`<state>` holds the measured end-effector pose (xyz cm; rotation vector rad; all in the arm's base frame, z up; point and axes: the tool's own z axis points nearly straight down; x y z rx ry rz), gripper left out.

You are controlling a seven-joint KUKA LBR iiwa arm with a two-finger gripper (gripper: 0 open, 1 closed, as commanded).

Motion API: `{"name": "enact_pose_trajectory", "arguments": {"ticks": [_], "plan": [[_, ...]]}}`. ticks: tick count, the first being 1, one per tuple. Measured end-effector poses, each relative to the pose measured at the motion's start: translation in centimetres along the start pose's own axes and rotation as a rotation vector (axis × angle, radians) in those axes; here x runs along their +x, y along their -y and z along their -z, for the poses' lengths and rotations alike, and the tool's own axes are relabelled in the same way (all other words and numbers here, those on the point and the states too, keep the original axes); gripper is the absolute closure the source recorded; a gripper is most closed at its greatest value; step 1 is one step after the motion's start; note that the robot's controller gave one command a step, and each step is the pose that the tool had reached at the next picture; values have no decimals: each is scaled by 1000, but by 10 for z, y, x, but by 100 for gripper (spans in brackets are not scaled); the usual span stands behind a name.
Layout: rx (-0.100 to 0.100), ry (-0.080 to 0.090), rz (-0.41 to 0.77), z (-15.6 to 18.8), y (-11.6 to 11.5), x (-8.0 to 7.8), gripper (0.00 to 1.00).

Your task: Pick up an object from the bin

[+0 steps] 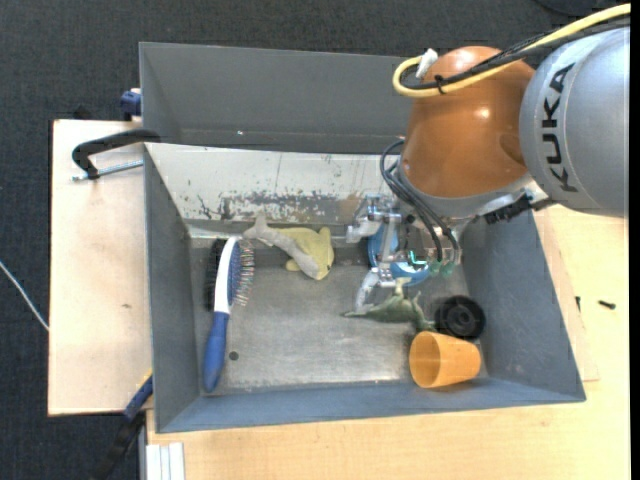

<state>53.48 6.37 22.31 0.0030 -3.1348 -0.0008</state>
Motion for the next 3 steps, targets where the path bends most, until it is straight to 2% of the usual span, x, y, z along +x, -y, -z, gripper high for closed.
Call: {"name": "enact_pose_trajectory", "arguments": {"ticks": [1, 2, 3], "plan": [[-2, 14, -52, -137, -38, -62, 0], [-1, 12, -94, -120, -52, -64, 0], [-5, 13, -401, -100, -57, -66, 0]]}}
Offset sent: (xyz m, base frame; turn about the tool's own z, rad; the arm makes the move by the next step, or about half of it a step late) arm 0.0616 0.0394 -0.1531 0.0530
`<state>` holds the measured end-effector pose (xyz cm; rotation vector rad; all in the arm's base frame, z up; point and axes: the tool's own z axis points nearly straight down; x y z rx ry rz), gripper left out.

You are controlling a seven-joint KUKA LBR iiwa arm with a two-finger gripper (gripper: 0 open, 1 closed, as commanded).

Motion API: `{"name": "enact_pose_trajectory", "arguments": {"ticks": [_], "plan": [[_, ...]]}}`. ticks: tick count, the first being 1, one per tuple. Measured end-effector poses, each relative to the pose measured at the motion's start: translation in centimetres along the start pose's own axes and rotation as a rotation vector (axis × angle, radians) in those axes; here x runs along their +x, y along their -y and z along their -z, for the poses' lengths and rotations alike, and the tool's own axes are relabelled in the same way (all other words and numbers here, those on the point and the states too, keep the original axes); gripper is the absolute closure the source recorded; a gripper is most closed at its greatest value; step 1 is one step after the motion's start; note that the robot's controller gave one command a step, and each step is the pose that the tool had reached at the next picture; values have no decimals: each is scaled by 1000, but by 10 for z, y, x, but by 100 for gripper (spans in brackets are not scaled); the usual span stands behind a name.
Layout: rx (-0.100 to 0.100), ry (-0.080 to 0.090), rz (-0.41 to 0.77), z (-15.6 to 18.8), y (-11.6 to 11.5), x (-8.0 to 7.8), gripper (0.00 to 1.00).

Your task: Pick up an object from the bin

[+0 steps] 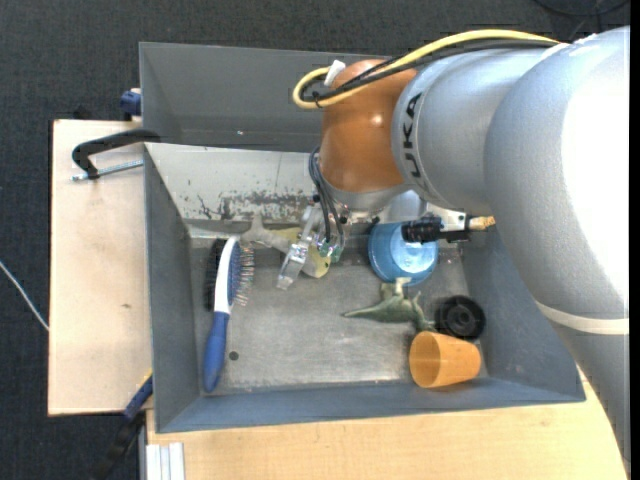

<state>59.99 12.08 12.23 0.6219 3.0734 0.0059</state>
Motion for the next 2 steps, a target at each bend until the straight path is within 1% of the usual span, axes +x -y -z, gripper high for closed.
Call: {"name": "enact_pose_trajectory", "arguments": {"ticks": [1, 2], "plan": [[1, 6, -111, -46, -18, 5, 0], [-9, 1, -169, -45, -11, 0, 0]]}}
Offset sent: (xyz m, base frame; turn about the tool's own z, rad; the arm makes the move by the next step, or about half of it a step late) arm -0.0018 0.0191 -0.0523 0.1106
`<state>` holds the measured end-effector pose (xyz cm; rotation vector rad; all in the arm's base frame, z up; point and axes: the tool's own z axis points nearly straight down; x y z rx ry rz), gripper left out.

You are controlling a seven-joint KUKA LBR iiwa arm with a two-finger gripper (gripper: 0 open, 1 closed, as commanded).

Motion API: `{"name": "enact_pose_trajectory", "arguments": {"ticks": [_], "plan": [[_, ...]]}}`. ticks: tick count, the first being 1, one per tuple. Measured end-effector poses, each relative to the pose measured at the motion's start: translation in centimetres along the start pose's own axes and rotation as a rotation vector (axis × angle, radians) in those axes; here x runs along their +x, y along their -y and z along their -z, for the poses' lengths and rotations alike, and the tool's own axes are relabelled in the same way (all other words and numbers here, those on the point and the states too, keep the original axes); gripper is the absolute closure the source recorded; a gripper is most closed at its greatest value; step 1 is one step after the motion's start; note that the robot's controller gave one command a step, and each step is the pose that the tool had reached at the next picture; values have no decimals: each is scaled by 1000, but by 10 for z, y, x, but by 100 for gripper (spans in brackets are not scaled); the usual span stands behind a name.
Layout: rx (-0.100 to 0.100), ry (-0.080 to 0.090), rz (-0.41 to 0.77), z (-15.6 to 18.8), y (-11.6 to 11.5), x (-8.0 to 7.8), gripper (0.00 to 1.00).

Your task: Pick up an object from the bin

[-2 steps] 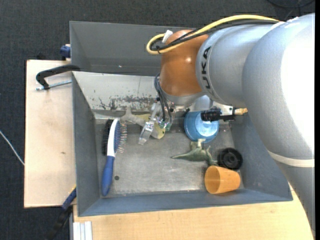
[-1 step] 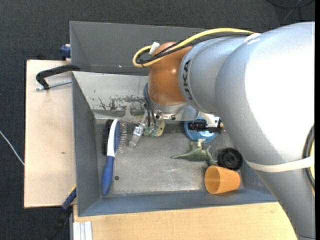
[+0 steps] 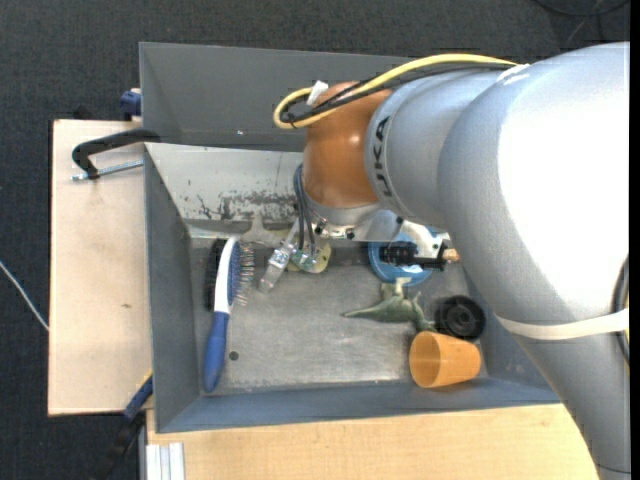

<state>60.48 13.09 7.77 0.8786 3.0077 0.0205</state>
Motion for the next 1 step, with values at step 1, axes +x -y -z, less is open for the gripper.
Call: {"name": "enact_pose_trajectory", "arguments": {"ticks": [1], "plan": [[-6, 24, -6, 3, 3, -9, 100]]}}
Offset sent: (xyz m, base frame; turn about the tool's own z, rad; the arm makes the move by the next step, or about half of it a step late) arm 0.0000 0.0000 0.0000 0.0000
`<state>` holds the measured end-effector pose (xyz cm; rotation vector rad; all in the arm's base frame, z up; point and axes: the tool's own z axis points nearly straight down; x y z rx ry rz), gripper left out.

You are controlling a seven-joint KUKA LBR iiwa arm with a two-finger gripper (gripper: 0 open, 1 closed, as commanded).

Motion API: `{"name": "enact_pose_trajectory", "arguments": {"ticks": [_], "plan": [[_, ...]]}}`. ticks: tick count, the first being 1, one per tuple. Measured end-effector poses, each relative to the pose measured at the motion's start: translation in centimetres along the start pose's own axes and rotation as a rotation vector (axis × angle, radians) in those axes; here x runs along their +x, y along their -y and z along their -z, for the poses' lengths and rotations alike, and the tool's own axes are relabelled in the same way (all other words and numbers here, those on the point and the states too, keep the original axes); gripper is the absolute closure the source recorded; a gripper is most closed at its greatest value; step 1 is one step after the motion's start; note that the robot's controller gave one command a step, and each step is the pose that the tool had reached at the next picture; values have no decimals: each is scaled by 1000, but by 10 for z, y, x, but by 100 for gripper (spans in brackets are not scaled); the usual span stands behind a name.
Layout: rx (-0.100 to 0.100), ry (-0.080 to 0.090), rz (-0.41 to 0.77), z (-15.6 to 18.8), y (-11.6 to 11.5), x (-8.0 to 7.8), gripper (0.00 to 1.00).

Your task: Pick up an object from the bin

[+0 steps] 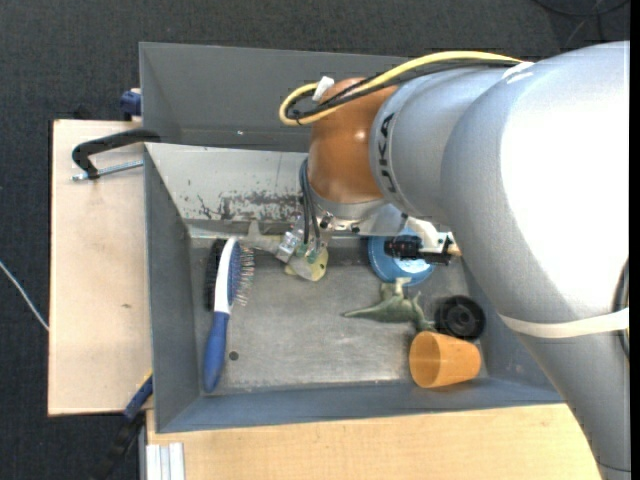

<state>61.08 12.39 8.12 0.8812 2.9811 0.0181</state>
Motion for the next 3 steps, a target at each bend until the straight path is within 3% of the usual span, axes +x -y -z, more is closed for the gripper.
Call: {"name": "enact_pose_trajectory", "arguments": {"ticks": [1, 3], "plan": [[10, -19, 2, 81, -4, -4, 100], [15, -23, 7, 110, -8, -6, 100]]}}
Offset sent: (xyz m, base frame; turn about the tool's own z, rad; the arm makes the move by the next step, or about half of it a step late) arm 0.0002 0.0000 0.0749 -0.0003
